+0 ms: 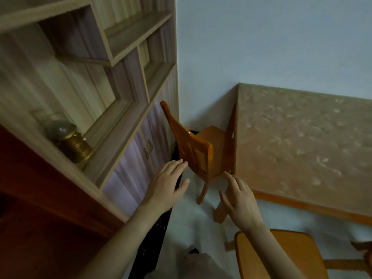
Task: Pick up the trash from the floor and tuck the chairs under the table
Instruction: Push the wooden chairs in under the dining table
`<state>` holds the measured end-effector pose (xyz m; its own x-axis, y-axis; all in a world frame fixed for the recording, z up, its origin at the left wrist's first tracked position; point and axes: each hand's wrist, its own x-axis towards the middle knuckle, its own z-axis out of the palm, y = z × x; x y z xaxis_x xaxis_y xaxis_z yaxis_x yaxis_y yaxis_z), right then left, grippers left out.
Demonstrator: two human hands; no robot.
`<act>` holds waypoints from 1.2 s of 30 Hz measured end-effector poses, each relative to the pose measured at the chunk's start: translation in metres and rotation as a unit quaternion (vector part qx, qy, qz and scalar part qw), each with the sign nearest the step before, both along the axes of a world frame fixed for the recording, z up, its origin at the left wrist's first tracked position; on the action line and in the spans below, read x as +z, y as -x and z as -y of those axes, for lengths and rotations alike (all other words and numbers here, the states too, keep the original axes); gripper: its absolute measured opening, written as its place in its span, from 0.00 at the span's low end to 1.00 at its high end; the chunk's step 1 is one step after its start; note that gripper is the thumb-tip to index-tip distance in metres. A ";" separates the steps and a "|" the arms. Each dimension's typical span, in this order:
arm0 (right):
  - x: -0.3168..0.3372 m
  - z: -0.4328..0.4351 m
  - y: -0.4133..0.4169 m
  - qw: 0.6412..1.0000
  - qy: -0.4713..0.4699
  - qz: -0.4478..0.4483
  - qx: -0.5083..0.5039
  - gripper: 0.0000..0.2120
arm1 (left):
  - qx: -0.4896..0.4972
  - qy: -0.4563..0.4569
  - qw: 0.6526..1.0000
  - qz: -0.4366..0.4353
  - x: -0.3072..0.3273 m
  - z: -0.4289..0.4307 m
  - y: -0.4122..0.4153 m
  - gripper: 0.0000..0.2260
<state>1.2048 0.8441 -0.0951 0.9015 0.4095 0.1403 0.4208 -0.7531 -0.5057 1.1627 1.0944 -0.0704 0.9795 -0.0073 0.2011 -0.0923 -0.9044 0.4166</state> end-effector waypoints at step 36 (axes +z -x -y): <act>-0.090 -0.137 -0.268 0.910 -0.164 -0.377 -0.044 0.17 | 0.200 0.534 0.798 -0.195 -0.116 -0.116 -0.313 0.50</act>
